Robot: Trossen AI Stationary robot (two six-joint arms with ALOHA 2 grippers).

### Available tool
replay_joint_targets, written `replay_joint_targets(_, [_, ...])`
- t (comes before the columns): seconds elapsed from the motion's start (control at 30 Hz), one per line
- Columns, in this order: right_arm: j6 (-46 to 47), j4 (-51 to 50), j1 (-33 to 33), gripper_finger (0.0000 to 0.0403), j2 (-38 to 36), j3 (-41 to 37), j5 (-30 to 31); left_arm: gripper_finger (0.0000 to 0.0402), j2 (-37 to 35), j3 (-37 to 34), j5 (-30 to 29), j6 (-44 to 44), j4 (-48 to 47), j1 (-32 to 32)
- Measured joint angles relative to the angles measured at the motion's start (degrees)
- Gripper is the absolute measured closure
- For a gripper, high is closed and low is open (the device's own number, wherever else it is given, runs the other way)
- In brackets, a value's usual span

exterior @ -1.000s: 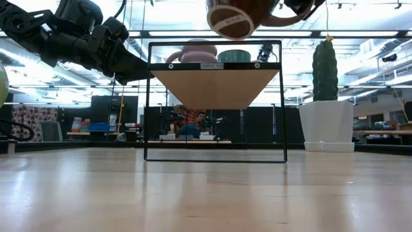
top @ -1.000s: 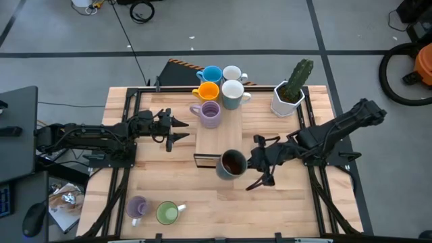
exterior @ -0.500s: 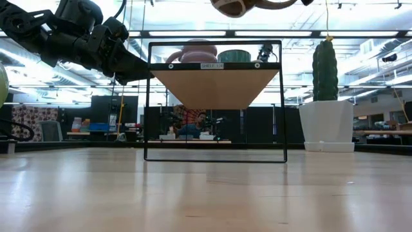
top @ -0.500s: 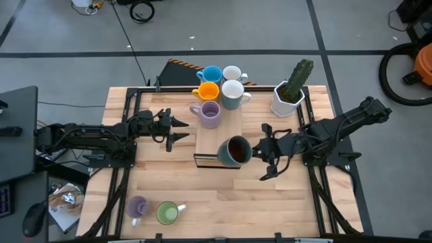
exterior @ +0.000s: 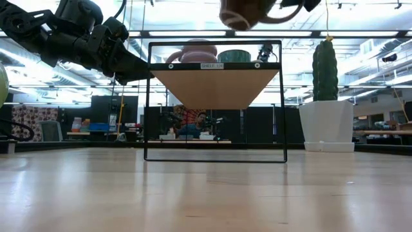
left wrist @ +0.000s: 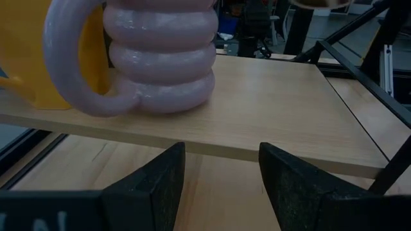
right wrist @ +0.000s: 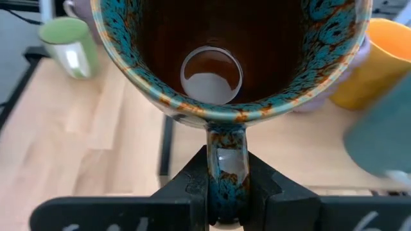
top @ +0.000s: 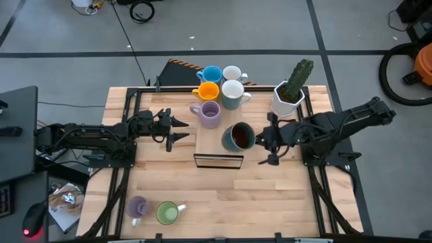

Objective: Place coffee mugs
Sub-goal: Put the blue brown mug on the shelf

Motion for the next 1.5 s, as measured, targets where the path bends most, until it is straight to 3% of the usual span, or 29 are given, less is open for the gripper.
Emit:
replay_joint_targets(0.87, [-11.8,-3.7,-21.6,0.0349,-0.4,0.0,-15.2,0.0196,0.0,0.0,0.0,0.3,0.0,0.0])
replay_joint_targets(1.5, [-17.3,-4.0,-31.7,0.0349,6.4,0.0,-21.7,0.0196,0.0,0.0,0.0,1.0,0.0,0.0])
